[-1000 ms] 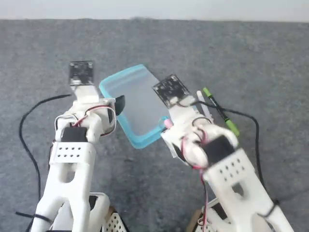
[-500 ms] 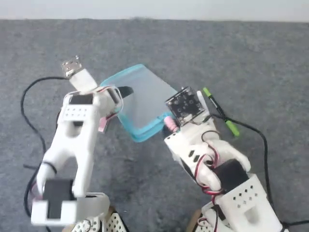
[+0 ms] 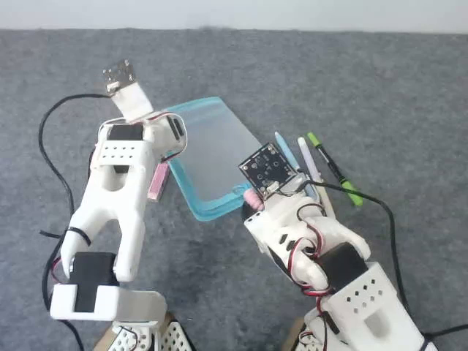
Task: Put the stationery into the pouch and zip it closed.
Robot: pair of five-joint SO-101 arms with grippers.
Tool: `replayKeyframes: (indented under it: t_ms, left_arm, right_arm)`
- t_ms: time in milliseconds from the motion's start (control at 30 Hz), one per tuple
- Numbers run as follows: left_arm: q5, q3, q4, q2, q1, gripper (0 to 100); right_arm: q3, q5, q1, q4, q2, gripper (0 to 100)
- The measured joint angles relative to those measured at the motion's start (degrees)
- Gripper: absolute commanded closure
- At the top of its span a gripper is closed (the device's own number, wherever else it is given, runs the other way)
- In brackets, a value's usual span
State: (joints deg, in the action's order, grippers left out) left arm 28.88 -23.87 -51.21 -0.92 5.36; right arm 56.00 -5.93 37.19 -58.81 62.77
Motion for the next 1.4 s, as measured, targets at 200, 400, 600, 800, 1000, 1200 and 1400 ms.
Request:
replayKeyframes:
  t_ms: [200,400,600,800,1000,1200,1400]
  left_arm:
    - [-5.89,3.69,0.0,0.0,-1.14,95]
    - [-14.77,8.79,-1.41,0.0,-8.44,96]
    - [-24.26,14.51,-8.62,0.0,-13.45,96]
    - [-32.88,20.48,-15.21,0.0,-13.36,86]
    - [-23.47,22.95,-25.93,0.62,-1.23,75]
    - [-16.7,22.95,-31.82,0.88,3.43,75]
    - [-12.66,18.02,-32.09,0.88,0.0,75]
  right_arm:
    - [0.79,-1.67,0.09,0.35,0.0,98.7]
    - [1.41,-5.01,6.95,1.05,0.0,99.1]
    - [1.49,-5.1,14.24,2.37,0.09,98.5]
    - [1.49,-5.27,13.98,2.99,3.78,99.1]
    - [1.49,-3.25,5.71,2.9,5.98,99.1]
    - [3.25,-2.9,5.71,3.96,6.15,99.1]
    - [4.13,-2.81,5.71,4.66,6.24,99.1]
